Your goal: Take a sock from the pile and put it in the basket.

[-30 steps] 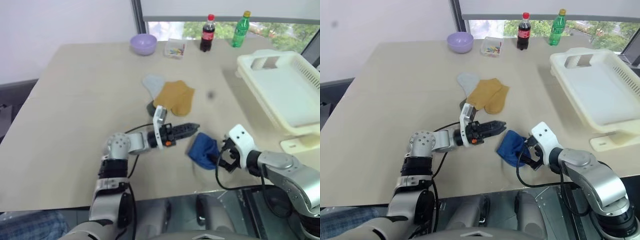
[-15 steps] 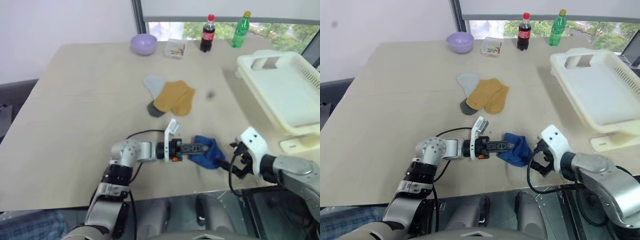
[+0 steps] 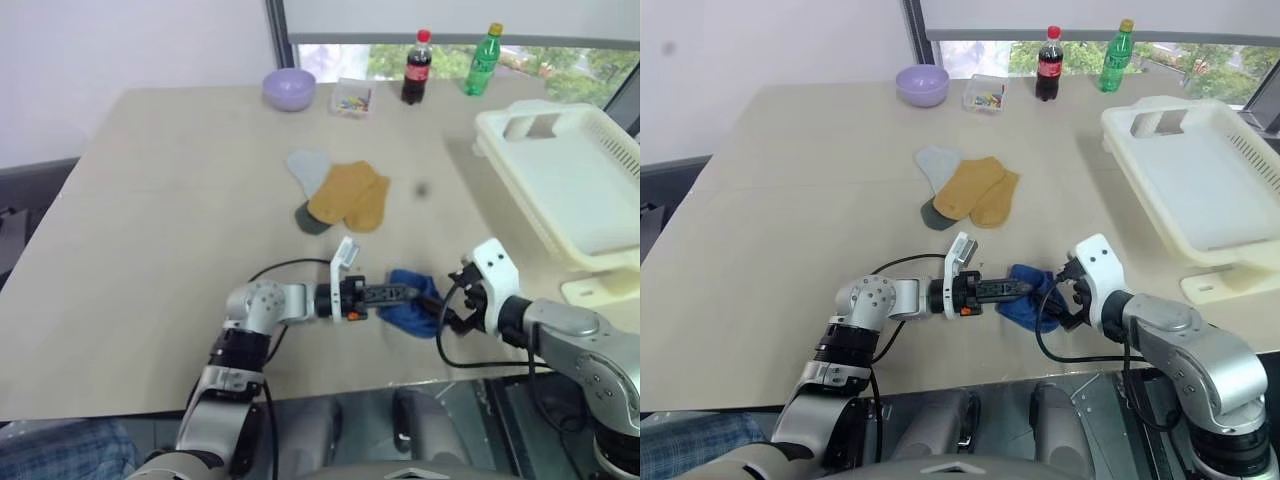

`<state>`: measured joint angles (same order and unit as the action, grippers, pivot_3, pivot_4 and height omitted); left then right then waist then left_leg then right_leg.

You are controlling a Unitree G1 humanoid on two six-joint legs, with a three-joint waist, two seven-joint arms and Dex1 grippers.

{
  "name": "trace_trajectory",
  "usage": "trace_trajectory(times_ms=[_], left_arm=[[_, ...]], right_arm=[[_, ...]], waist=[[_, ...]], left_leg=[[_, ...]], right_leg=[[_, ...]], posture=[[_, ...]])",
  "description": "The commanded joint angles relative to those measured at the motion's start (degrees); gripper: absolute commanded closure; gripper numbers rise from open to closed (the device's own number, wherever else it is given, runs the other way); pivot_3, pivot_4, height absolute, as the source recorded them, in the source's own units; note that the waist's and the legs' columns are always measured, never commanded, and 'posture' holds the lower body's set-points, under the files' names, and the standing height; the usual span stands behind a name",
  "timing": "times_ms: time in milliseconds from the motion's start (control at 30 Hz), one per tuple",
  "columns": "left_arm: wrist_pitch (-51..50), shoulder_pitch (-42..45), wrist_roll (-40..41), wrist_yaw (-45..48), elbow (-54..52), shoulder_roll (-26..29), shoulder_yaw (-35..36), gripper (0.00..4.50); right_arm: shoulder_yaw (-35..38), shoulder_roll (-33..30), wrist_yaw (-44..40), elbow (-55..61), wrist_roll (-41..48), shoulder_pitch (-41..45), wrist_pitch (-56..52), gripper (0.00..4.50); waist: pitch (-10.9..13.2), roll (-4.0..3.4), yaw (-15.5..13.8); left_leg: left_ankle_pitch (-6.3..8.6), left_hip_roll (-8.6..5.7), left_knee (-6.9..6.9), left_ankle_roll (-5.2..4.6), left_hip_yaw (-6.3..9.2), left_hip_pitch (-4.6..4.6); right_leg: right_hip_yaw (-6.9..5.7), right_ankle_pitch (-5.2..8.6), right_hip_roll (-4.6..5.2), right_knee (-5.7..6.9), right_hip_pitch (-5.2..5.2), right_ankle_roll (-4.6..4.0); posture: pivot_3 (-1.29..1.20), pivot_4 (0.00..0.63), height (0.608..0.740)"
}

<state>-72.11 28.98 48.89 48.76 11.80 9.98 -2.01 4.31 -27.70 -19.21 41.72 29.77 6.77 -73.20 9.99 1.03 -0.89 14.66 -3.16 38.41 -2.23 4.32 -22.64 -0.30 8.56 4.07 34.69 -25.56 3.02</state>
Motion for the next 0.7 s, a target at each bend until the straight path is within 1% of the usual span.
trace_trajectory(times_ms=[33,133,200,300,367,400,467,500,567,700], left_arm=[[0.45,-0.69,-0.55,0.21,-0.72,0.51,-0.37,1.68],[0.54,-0.71,-0.64,0.2,-0.66,0.46,-0.3,1.68],[0.6,-0.73,-0.73,0.29,-0.74,0.4,-0.46,1.68],[1.21,-0.87,-1.4,0.42,-0.6,0.4,-1.19,1.68],[1.43,-0.85,-1.43,0.38,-0.42,0.28,-1.21,1.68],[1.52,-0.81,-1.4,0.38,-0.29,0.2,-1.14,1.68],[1.7,-0.77,-1.46,0.44,-0.18,0.14,-1.11,1.68],[1.78,-0.74,-1.51,0.42,-0.14,0.06,-1.11,1.68],[2.0,-0.74,-1.65,0.47,-0.15,0.0,-1.2,1.68],[2.45,-0.85,-1.84,0.37,-0.14,-0.26,-0.96,1.68]], right_arm=[[2.27,0.32,-0.76,-0.07,1.49,-2.91,-0.19,0.07],[4.97,1.66,-2.85,-0.39,5.05,-5.95,-1.48,0.07],[6.54,4.03,-3.52,-1.5,7.43,-7.75,-1.65,0.07],[8.66,9.64,-3.2,-4.36,10.7,-8.97,-1.83,0.82],[9.38,12.4,-3.06,-5.87,12.24,-9.26,-2.01,1.68],[9.3,13.05,-3.2,-6.47,12.74,-9.38,-2.1,2.29],[8.95,13.76,-3.5,-7.39,13.88,-9.66,-2.26,3.07],[8.88,14.08,-3.5,-7.84,14.47,-9.78,-2.34,3.59],[7.17,13.25,-3.79,-8.07,14.71,-10.45,-2.14,4.46],[6.49,13.13,-3.65,-8.75,15.93,-11.09,-2.03,4.46]], waist=[[0.0,0.0,0.1],[-0.03,-0.01,0.1],[-0.05,0.01,0.11],[-0.15,0.04,0.18],[-0.27,0.02,0.32],[-0.29,0.01,0.33],[-0.32,-0.01,0.32],[-0.33,-0.02,0.32],[-0.36,-0.05,0.38],[-0.49,-0.07,0.45]], left_leg=[[0.0,0.0,0.0,0.0,-0.01,0.0],[0.0,0.0,0.0,0.0,-0.02,0.02],[0.0,0.0,0.0,-0.01,-0.02,0.06],[0.0,0.06,0.0,-0.01,-0.01,0.12],[0.01,0.08,-0.01,-0.01,-0.04,0.18],[0.01,0.09,-0.01,-0.01,-0.06,0.21],[0.01,0.09,-0.01,-0.01,-0.06,0.24],[0.01,0.09,-0.01,-0.01,-0.07,0.24],[0.01,0.09,-0.01,-0.01,-0.07,0.25],[0.01,0.11,-0.01,-0.01,-0.08,0.26]], right_leg=[[0.01,0.0,0.0,-0.01,0.0,0.0],[0.03,-0.01,0.0,-0.01,0.01,0.01],[0.03,-0.01,-0.01,0.01,0.04,0.02],[0.01,0.0,-0.05,0.01,0.09,0.02],[0.03,0.01,-0.06,0.01,0.12,0.0],[0.04,0.02,-0.07,0.03,0.12,-0.02],[0.05,0.05,-0.07,0.06,0.13,-0.06],[0.05,0.05,-0.07,0.07,0.13,-0.06],[0.05,0.04,-0.08,0.08,0.12,-0.06],[0.06,0.04,-0.1,0.09,0.13,-0.05]], posture=[[0.0,0.15,0.732],[0.0,0.15,0.732],[0.0,0.15,0.732],[0.0,0.15,0.732],[0.0,0.15,0.732],[0.0,0.15,0.732],[0.0,0.15,0.732],[0.0,0.15,0.732],[0.0,0.15,0.732],[0.0,0.15,0.732]])
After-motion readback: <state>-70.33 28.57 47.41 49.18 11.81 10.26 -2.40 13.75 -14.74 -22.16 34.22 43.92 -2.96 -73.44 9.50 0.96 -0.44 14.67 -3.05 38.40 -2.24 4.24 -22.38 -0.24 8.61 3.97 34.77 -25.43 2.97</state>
